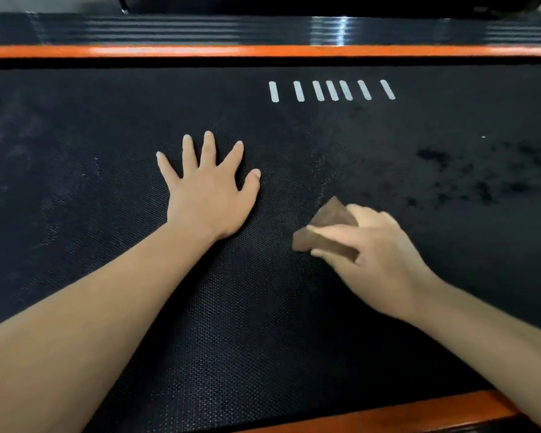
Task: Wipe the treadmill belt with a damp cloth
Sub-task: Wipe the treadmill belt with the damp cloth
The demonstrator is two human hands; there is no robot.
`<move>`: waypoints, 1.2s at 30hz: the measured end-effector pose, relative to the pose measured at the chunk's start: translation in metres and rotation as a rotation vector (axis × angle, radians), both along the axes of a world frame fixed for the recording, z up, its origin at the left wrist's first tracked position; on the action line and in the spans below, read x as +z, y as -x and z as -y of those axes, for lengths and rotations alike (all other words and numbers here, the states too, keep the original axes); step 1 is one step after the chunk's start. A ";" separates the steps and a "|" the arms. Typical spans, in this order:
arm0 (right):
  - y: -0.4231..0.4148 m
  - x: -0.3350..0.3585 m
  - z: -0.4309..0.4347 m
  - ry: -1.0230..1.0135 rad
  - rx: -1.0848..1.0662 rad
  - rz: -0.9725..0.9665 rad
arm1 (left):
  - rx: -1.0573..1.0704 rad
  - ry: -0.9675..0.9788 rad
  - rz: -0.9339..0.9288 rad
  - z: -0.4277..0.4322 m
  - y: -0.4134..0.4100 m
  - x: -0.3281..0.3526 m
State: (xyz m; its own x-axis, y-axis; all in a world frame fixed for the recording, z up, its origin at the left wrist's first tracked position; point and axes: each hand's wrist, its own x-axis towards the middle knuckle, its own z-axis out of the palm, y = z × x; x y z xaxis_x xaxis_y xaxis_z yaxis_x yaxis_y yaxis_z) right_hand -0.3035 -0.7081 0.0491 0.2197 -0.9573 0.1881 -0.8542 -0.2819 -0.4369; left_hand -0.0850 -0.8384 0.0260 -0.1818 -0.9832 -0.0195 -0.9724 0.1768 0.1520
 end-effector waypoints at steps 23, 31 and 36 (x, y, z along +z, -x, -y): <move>0.011 0.002 -0.055 -0.045 0.084 -0.029 | -0.118 0.057 0.001 -0.068 0.013 -0.006; 0.037 0.004 -0.034 -0.027 -0.136 -0.026 | -0.118 0.038 -0.023 -0.068 0.012 -0.005; 0.017 0.016 -0.085 -0.195 0.261 -0.070 | -0.113 0.065 -0.007 -0.069 0.013 -0.005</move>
State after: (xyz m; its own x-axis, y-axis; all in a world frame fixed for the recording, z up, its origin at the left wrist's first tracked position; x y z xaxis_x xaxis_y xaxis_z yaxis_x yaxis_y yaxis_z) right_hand -0.3205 -0.6236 0.0648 0.4682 -0.8835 -0.0172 -0.7941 -0.4121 -0.4468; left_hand -0.0979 -0.7690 0.0211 -0.2914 -0.9555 0.0449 -0.9448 0.2948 0.1432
